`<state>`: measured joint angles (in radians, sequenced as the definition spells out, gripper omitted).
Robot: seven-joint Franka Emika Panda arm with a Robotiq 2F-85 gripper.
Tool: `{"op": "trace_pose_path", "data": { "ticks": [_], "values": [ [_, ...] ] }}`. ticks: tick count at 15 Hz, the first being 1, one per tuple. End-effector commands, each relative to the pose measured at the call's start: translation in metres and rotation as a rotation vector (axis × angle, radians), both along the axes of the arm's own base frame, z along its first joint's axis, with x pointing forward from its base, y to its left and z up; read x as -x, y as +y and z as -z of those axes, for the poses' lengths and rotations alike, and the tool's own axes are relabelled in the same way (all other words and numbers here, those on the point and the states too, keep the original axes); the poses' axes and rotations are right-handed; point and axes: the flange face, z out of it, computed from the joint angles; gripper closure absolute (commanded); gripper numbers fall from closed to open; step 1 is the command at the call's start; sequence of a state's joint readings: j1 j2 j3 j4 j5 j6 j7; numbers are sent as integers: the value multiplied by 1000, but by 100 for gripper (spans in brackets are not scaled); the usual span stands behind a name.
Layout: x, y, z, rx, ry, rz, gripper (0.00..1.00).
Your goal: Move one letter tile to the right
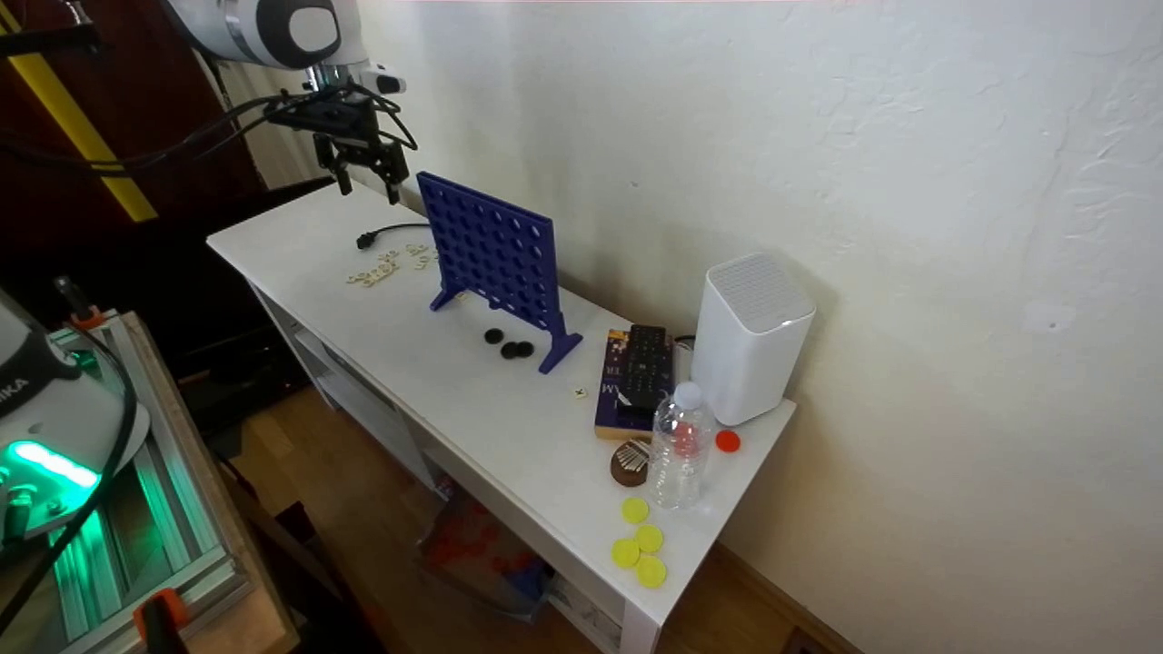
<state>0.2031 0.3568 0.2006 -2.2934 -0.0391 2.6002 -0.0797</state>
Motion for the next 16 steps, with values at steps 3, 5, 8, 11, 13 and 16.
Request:
{"op": "trace_pose_path", "data": {
  "ticks": [3, 5, 8, 11, 13, 16],
  "values": [
    [-5, 6, 16, 1, 13, -17, 0],
    [-7, 8, 20, 0, 15, -20, 0],
    [-8, 11, 27, -29, -13, -31, 0],
    [-10, 16, 41, -42, -50, -50, 0],
    [-9, 16, 55, -45, -58, -38, 0],
    [-7, 10, 73, -25, -80, -8, 0]
  ]
}}
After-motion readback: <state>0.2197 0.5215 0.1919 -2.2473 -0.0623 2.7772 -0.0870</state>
